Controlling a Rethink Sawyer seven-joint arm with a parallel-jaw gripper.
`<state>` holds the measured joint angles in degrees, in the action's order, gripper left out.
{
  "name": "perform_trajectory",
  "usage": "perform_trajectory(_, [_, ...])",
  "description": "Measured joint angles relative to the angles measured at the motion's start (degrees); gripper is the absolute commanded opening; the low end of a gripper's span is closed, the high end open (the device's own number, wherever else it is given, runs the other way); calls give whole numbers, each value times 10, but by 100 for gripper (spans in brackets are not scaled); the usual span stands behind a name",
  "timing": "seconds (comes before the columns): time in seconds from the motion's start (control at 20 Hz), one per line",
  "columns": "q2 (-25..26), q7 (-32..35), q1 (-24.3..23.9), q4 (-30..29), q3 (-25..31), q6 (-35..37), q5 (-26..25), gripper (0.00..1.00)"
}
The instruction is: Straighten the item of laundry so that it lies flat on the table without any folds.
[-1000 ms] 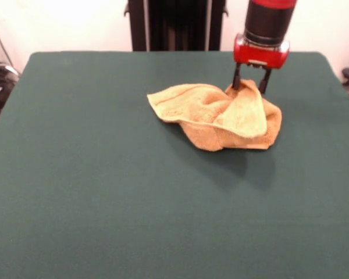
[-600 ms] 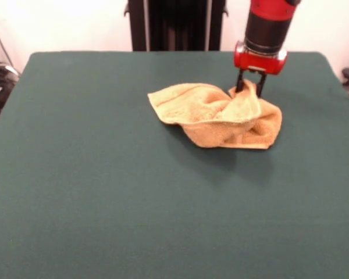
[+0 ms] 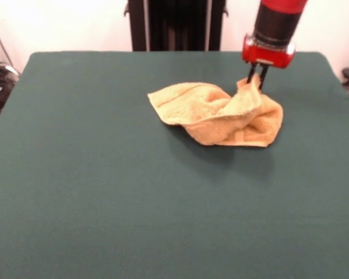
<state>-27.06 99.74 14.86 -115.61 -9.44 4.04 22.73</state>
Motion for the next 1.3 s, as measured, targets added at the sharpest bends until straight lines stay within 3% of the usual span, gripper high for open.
perform_trajectory(0.3, [-49, 0, 41, 23, -38, 119, 1, 0])
perform_trajectory(0.6, [-91, 0, 24, 69, -53, 219, 0, 0])
perform_trajectory(1.0, [-108, 0, -52, 106, -41, 220, -6, 0])
perform_trajectory(1.3, [-118, 0, -105, 107, -30, 207, -43, 0])
